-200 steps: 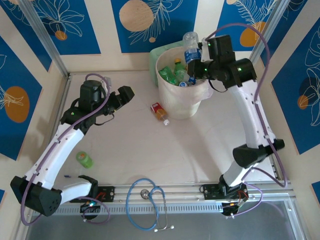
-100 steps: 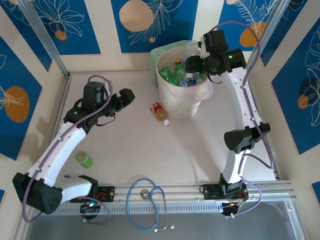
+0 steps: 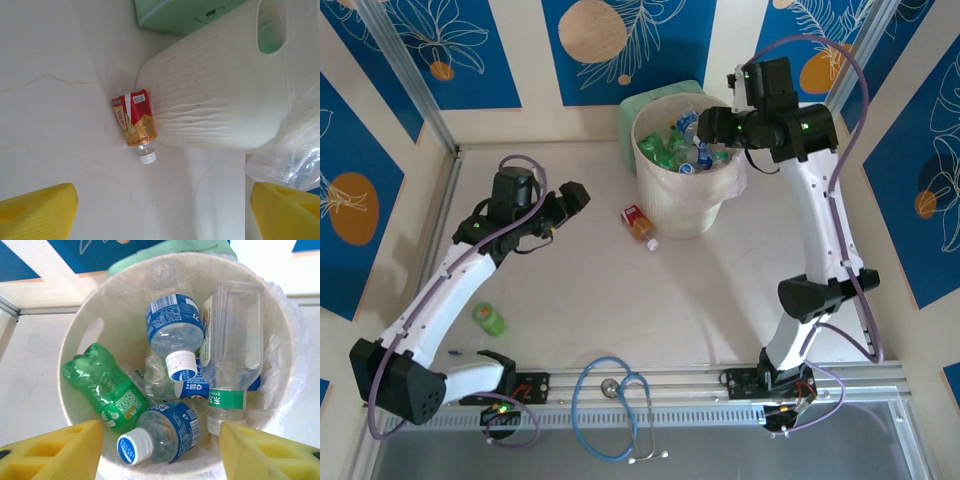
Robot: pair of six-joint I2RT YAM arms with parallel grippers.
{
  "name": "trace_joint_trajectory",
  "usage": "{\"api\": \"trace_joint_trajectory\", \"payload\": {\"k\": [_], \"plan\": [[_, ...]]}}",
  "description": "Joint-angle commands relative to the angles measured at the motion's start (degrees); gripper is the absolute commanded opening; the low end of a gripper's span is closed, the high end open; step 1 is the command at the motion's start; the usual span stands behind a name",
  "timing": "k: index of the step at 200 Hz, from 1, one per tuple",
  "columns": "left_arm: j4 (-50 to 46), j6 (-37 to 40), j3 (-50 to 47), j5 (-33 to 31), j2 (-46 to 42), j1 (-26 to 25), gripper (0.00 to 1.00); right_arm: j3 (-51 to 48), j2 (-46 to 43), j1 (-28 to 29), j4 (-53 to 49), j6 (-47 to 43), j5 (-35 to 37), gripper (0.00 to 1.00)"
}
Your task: Put the plastic bottles in the bin
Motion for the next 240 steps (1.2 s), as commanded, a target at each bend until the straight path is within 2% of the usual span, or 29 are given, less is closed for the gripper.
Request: {"api": "trace_joint_trajectory", "payload": {"k": [1,21,39,66,93,115,157,202,240], "plan": [[2.4,-1.3,-1.3,0.0,1.0,0.1,0.89,0.8,-0.4,1.0,-0.9,1.3,0.5,0.59],[4.5,-2.7,-2.2,-0.7,2.5,-0.4,0.89,0.4,-2.5,4.1,-1.2,2.0,1.9,0.58],[7.8,-5.4,-3.0,-1.8,5.0,-1.8,0.89,-3.9,-6.5,8.5,0.2,2.9,4.6,0.57],[12.2,-10.1,-3.0,-4.7,11.6,-4.8,0.90,-15.0,-14.2,15.9,3.1,6.0,8.7,0.57],[16.1,-15.0,-0.9,-6.7,19.7,-7.4,0.88,-27.1,-22.0,20.5,5.6,11.2,10.2,0.57],[12.9,-16.1,4.2,-9.7,26.4,-9.2,0.86,-36.1,-27.8,22.1,7.3,15.4,9.9,0.57],[12.3,-16.0,12.0,-10.3,36.0,-10.0,0.87,-47.4,-33.7,24.1,7.5,20.8,9.2,0.57],[3.1,-15.4,20.3,-12.9,43.4,-10.6,0.86,-50.9,-35.3,26.8,7.8,23.1,9.8,0.56],[0.9,-15.1,23.5,-12.5,47.6,-11.8,0.86,-50.9,-34.9,28.1,8.6,23.3,10.3,0.56]]}}
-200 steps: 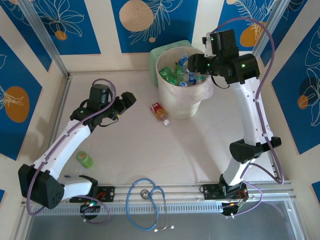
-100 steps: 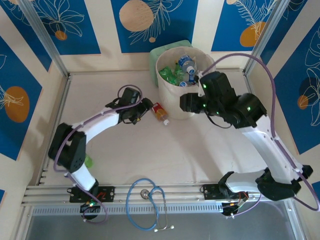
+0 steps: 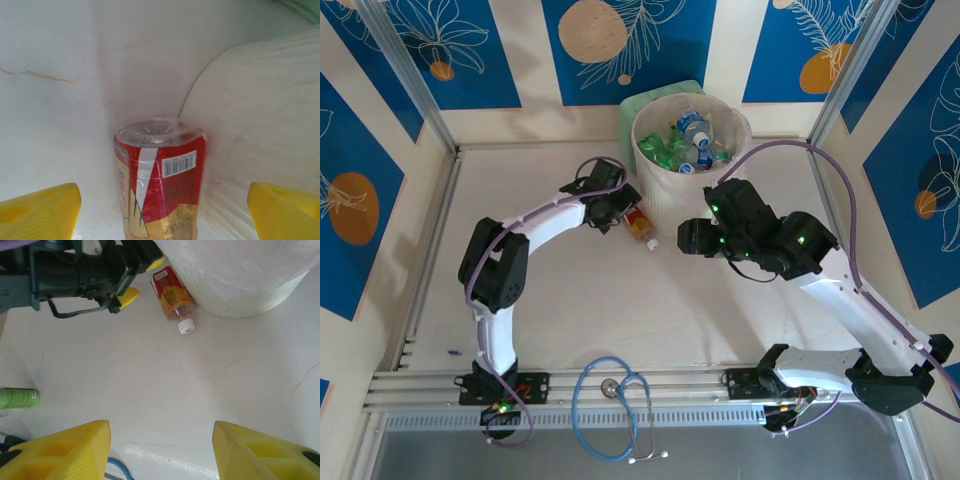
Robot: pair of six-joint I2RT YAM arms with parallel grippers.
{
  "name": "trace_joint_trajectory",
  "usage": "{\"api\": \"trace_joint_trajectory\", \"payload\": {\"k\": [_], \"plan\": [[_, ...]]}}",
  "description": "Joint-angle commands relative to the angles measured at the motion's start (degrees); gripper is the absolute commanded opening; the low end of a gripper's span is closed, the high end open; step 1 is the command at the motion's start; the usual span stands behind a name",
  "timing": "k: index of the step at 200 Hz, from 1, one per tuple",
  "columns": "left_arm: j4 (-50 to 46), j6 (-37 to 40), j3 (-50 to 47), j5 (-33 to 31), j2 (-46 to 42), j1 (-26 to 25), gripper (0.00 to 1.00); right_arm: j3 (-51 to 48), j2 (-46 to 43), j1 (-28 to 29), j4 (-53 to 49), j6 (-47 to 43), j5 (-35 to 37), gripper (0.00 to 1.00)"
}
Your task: Put the plastic bottles in the bin
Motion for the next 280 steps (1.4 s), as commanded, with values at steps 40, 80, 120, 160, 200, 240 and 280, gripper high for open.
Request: {"api": "trace_joint_trajectory", "payload": {"k": [40,80,120,160,200,240,280], "plan": [[-6.7,0.8,3.5,-1.1,5.8,-1.7,0.85,-0.2,-0.6,1.9,1.0,1.5,2.7,0.56],[-9.7,3.1,-1.2,-3.3,2.4,-2.0,0.79,-1.6,-1.5,2.1,1.7,2.1,2.7,0.56],[-14.7,5.7,-6.2,-6.7,-4.0,-1.9,0.76,-2.6,-1.8,1.9,1.5,1.7,3.5,0.56],[-15.4,6.8,-5.2,-6.8,-6.6,-2.0,0.83,-2.7,-2.0,1.9,2.3,1.8,2.9,0.56],[-14.3,5.7,-2.1,-5.8,-3.4,-2.5,0.89,-2.5,-0.7,1.9,3.0,1.6,2.1,0.56],[-13.7,3.8,0.2,-7.1,0.7,-2.6,1.00,-2.6,-0.1,2.5,3.2,1.9,1.7,0.57],[-16.5,3.8,3.1,-9.2,4.1,-2.8,0.93,-2.5,-0.2,2.8,2.9,2.0,1.7,0.57]]}}
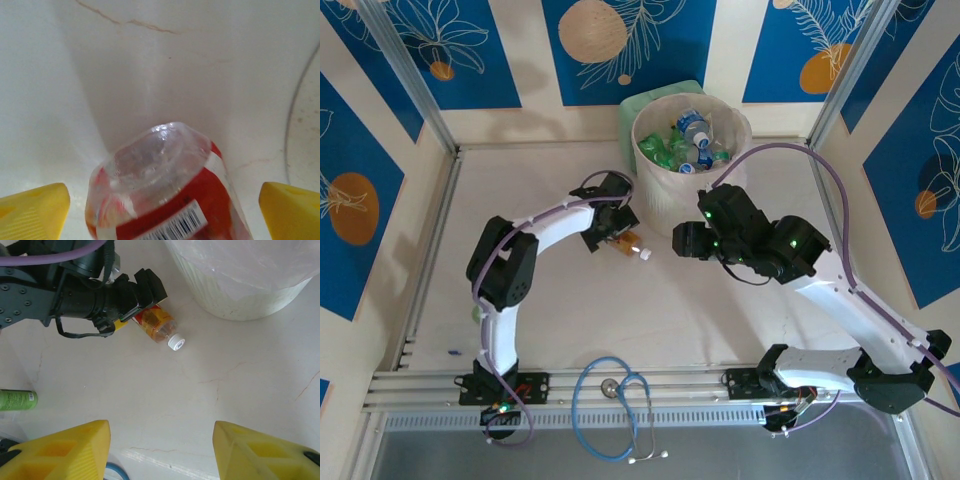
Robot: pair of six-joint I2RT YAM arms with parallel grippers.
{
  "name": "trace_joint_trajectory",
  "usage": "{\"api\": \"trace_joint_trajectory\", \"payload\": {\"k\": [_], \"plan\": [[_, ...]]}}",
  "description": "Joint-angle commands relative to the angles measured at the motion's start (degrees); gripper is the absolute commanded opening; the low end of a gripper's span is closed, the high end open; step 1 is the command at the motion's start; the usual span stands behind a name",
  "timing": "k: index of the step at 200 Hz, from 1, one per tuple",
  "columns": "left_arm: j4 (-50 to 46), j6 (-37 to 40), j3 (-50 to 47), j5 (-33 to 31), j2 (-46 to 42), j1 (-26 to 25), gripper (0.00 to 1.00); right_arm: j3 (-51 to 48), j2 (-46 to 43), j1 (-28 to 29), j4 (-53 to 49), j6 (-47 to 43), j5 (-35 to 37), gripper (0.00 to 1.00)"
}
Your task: Put the plastic bottles in the bin
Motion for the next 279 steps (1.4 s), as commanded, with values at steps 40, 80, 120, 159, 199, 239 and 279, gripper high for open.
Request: {"api": "trace_joint_trajectory", "payload": {"k": [40,80,120,159,199,239,279], "plan": [[-7.1,1.1,6.0,-3.3,4.5,-0.7,0.85,-0.1,-0.8,0.7,0.0,1.3,-0.2,0.55],[-7.7,1.7,6.6,-3.6,5.0,-0.7,0.78,-0.1,-0.8,0.9,0.2,1.5,-0.2,0.54],[-8.2,2.3,7.4,-4.1,5.7,-0.7,0.75,1.0,-0.2,1.0,-0.1,1.3,0.0,0.53],[-8.2,3.1,7.8,-3.9,6.4,-0.7,0.79,1.1,-0.1,1.2,-0.2,1.3,0.0,0.53],[-7.7,3.5,7.8,-2.9,6.9,-0.9,0.85,0.8,-0.1,1.5,-0.2,1.7,0.1,0.53],[-7.3,2.8,7.5,-2.3,6.7,-0.9,0.76,0.5,-0.1,1.7,-0.1,1.8,0.3,0.53],[-7.4,3.0,7.5,-2.7,5.1,-1.0,0.67,0.4,-0.4,2.0,-0.2,2.0,0.7,0.52]]}}
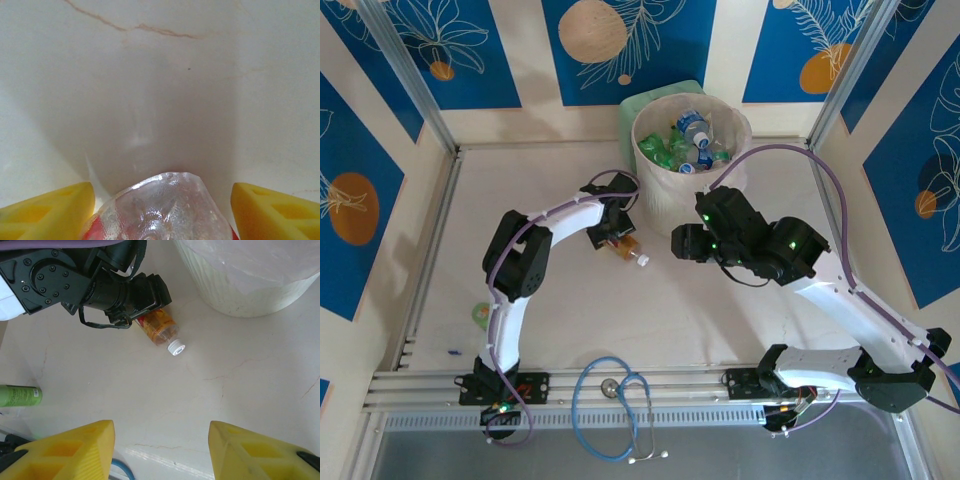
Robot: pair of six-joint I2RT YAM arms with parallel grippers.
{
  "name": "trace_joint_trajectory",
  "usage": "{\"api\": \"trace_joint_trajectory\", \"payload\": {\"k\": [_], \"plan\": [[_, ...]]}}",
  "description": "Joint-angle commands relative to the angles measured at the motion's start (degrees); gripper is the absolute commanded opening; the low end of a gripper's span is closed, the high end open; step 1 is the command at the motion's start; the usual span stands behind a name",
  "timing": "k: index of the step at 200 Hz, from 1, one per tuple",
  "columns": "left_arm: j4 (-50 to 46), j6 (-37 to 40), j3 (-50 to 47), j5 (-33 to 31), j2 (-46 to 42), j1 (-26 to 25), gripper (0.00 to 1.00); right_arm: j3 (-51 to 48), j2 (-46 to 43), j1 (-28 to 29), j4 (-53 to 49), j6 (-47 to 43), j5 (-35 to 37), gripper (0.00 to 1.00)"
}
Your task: Put the plastic bottles in the bin
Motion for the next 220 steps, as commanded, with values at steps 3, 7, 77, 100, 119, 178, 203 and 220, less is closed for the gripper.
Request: {"api": "trace_joint_trajectory", "payload": {"k": [3,7,77,100,119,178,203,220], "plan": [[-1.6,0.4,0.9,0.0,-1.5,-0.8,0.67,0.4,-0.4,0.5,-0.2,1.0,0.7,0.52],[-1.6,0.3,0.9,0.1,-1.7,-0.8,0.66,0.4,-0.4,0.6,-0.1,1.0,0.7,0.52],[2.1,2.0,-2.7,6.2,-9.8,-0.1,0.61,-1.3,-1.3,-0.6,2.2,1.1,-3.3,0.52],[4.4,3.3,-6.3,8.4,-16.7,0.5,0.61,-2.1,-2.2,-2.1,4.2,0.7,-7.1,0.53],[4.2,4.4,-8.0,9.6,-22.3,1.2,0.61,-2.8,-3.0,-4.0,6.5,0.5,-11.5,0.53],[14.1,2.7,-16.3,18.9,-38.2,3.4,0.61,-0.8,-1.4,-9.5,10.4,-0.5,-24.8,0.55],[21.1,1.2,-18.5,23.8,-41.4,3.6,0.61,0.2,0.2,-10.1,10.6,-0.9,-27.8,0.57],[23.5,0.7,-19.2,25.9,-42.1,3.6,0.61,0.9,1.5,-10.1,10.7,-1.0,-28.9,0.60]]}}
